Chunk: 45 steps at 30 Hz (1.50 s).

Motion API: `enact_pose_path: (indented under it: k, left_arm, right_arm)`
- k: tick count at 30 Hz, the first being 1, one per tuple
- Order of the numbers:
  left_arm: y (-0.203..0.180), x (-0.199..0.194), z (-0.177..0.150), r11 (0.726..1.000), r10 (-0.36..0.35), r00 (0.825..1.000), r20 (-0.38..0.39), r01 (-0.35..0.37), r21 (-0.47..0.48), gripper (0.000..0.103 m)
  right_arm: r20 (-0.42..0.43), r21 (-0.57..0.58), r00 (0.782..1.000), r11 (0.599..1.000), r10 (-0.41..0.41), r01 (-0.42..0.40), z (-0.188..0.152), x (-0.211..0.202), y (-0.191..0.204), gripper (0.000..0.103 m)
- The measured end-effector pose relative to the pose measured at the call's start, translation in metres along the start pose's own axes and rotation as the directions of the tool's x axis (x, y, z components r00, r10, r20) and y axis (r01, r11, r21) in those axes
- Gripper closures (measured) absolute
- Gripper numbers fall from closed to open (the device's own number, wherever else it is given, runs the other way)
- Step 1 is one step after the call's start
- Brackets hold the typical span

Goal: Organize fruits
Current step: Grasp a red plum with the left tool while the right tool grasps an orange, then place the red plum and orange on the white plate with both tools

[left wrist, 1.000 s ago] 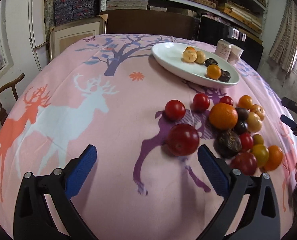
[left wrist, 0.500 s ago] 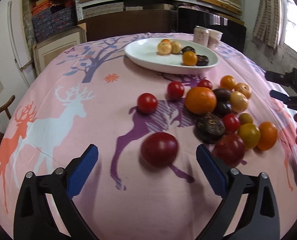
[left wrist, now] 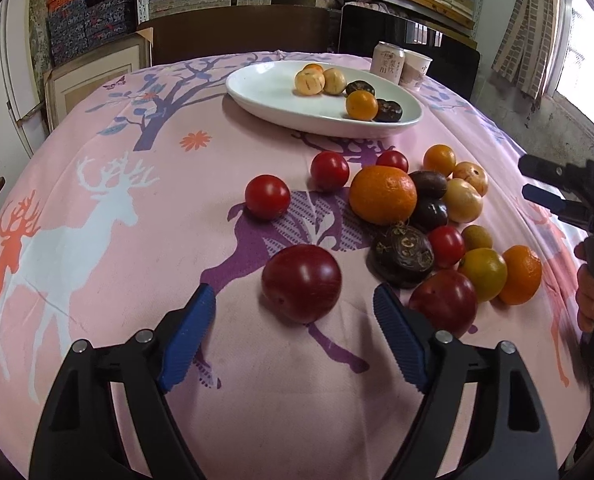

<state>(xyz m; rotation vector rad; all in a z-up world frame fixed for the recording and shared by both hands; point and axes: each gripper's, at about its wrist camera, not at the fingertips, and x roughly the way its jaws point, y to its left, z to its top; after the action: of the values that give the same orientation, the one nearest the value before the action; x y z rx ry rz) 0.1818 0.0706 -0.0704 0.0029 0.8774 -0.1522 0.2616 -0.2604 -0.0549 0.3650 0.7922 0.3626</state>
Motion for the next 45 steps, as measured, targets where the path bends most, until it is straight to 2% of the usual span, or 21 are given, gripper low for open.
enact_pose_path:
  k: [3, 7, 11, 13, 16, 20, 24, 25, 28, 30, 33, 36, 39, 45]
  left_arm:
    - [0.001, 0.002, 0.003, 1.000, -0.008, 1.000, 0.003, 0.008, -0.001, 0.023]
    - [0.000, 0.003, 0.007, 1.000, -0.011, 1.000, 0.010, 0.011, 0.007, 0.026]
    - [-0.002, 0.002, 0.007, 1.000, -0.015, 1.000, 0.015, 0.015, 0.019, 0.027]
    - [-0.002, 0.004, 0.007, 1.000, -0.020, 1.000, 0.007, 0.020, 0.023, 0.030]
    - [-0.002, 0.008, 0.009, 0.999, -0.027, 1.000, -0.005, 0.027, 0.025, 0.031]
    - [-0.005, 0.013, 0.010, 0.998, -0.043, 0.999, -0.028, 0.044, 0.038, 0.038]
    - [-0.004, 0.015, 0.010, 0.998, -0.053, 0.998, -0.032, 0.054, 0.033, 0.039]
    - [-0.004, 0.015, 0.010, 0.998, -0.054, 0.998, -0.032, 0.055, 0.033, 0.039]
    - [-0.003, 0.016, 0.012, 0.998, -0.058, 0.998, -0.029, 0.059, 0.032, 0.047]
    - [-0.003, 0.017, 0.013, 0.998, -0.061, 0.998, -0.030, 0.062, 0.032, 0.048]
    - [-0.002, 0.019, 0.015, 0.998, -0.062, 0.998, -0.025, 0.063, 0.029, 0.055]
    - [0.004, 0.018, 0.015, 0.997, -0.072, 0.997, -0.015, 0.072, 0.001, 0.064]
    - [0.008, 0.015, 0.014, 0.996, -0.089, 0.996, -0.006, 0.089, -0.020, 0.064]
    - [0.004, 0.005, 0.011, 0.997, -0.079, 0.996, 0.032, 0.079, 0.001, 0.064]
  right_arm:
    - [-0.024, -0.084, 0.999, 0.996, 0.027, -0.029, -0.015, -0.006, 0.016, 0.007]
    - [-0.038, -0.241, 0.999, 0.970, 0.010, -0.019, -0.037, -0.011, 0.044, 0.008]
    - [-0.090, -0.335, 0.996, 0.941, 0.018, -0.047, -0.051, -0.010, 0.063, 0.021]
    - [-0.107, -0.327, 0.994, 0.944, 0.013, -0.048, -0.053, -0.011, 0.062, 0.024]
    - [-0.150, -0.327, 0.989, 0.943, 0.018, -0.067, -0.055, -0.011, 0.062, 0.024]
    - [-0.189, -0.340, 0.982, 0.939, -0.016, -0.050, -0.060, -0.003, 0.066, 0.025]
    - [-0.219, -0.329, 0.976, 0.942, -0.012, -0.062, -0.062, 0.002, 0.064, 0.039]
    - [-0.226, -0.327, 0.974, 0.943, -0.010, -0.066, -0.062, 0.002, 0.064, 0.048]
    - [-0.260, -0.315, 0.965, 0.944, 0.010, -0.094, -0.068, 0.002, 0.064, 0.053]
    - [-0.266, -0.298, 0.964, 0.948, 0.029, -0.111, -0.069, -0.001, 0.061, 0.056]
    - [-0.274, -0.255, 0.959, 0.957, 0.066, -0.139, -0.068, -0.001, 0.054, 0.057]
    - [-0.271, -0.252, 0.960, 0.957, 0.070, -0.141, -0.068, -0.002, 0.054, 0.058]
    - [-0.260, -0.209, 0.961, 0.965, 0.099, -0.156, -0.065, -0.004, 0.047, 0.058]
    - [-0.200, -0.148, 0.970, 0.975, 0.135, -0.166, -0.061, -0.015, 0.035, 0.058]
